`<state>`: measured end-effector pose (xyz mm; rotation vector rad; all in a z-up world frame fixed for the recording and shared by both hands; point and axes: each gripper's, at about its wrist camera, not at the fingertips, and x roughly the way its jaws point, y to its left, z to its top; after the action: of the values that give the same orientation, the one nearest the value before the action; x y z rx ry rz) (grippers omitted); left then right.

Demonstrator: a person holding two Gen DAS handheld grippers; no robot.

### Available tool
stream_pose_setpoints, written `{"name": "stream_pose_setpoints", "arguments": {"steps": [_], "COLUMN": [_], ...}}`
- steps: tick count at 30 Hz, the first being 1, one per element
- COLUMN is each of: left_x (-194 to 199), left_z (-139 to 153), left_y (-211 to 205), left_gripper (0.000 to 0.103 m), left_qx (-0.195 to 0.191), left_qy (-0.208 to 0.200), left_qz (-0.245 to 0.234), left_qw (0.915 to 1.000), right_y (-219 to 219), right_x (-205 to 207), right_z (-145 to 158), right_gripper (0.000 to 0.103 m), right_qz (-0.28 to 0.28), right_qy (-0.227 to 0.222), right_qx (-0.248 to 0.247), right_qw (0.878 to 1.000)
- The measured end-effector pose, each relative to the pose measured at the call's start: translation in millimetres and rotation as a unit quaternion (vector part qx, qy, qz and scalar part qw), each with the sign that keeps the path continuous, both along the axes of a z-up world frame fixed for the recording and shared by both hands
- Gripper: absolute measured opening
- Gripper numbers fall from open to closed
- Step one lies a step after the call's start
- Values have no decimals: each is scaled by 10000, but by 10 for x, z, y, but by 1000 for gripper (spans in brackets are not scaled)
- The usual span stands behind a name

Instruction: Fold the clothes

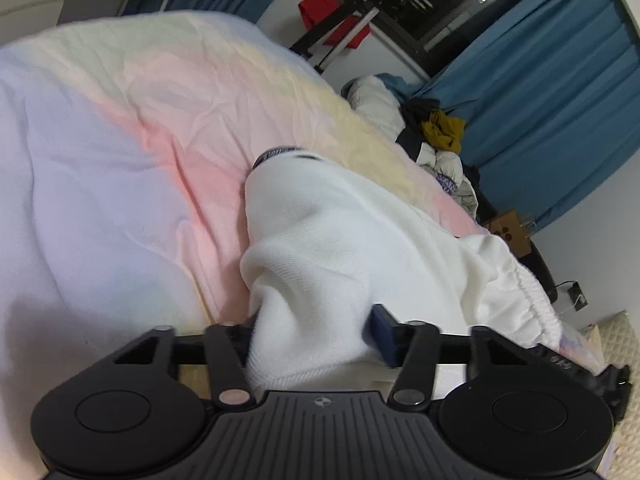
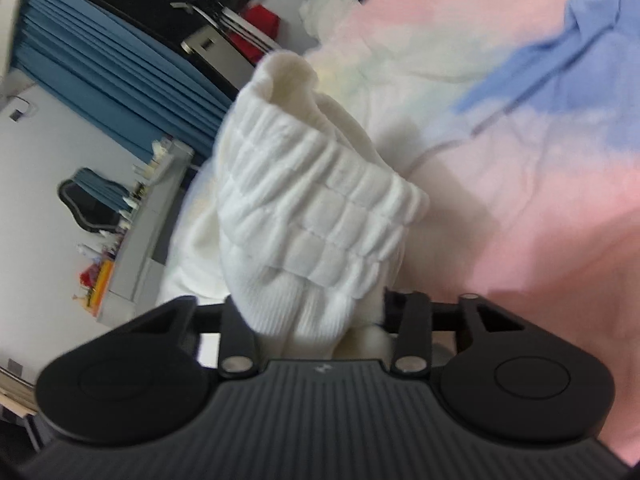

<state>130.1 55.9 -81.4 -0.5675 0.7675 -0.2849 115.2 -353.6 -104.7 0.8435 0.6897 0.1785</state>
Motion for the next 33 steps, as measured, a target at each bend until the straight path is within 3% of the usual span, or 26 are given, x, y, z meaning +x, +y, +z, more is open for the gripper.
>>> {"name": "stream_pose_setpoints", "arguments": {"steps": [3,9,14,19,25,31,33], "left_x": [-75,-58,200,721,1416,1872,1988], "left_z": [185,697,1109,1298,1220,739,518], "left_y": [-68,-402,-1139,-2102,-3413,-4530,-4794], "left_gripper": [38,36,36,36,36,36,36], "left_qx": [49,-46,-18,-358,-305,-306,-258], "left_qy": [-303,-881,-1472,-1839,-1969,-1780,-1624], "left_qz": [39,-17,-398,-1067,-2131,-2667,-2800], "left_qw": [9995,9961,9883,9765,9565,9467,9458], "right_y": [-27,-364,-991,-1701,-2525,-3049,-3164], "right_x": [-42,-20,-56,-176,-230,-243,-263], "right_z": [188,543,812,877,652,-145,-361], "right_gripper": [34,33,33,33,33,33,33], "right_qz": [114,93,-395,-1142,-2262,-3535,-3839], "right_qy": [-355,-1128,-1960,-2788,-3218,-3417,-3296], "right_qx": [107,604,826,972,816,1482,1580], "right_qw": [9992,9917,9763,9486,9158,8581,8480]}}
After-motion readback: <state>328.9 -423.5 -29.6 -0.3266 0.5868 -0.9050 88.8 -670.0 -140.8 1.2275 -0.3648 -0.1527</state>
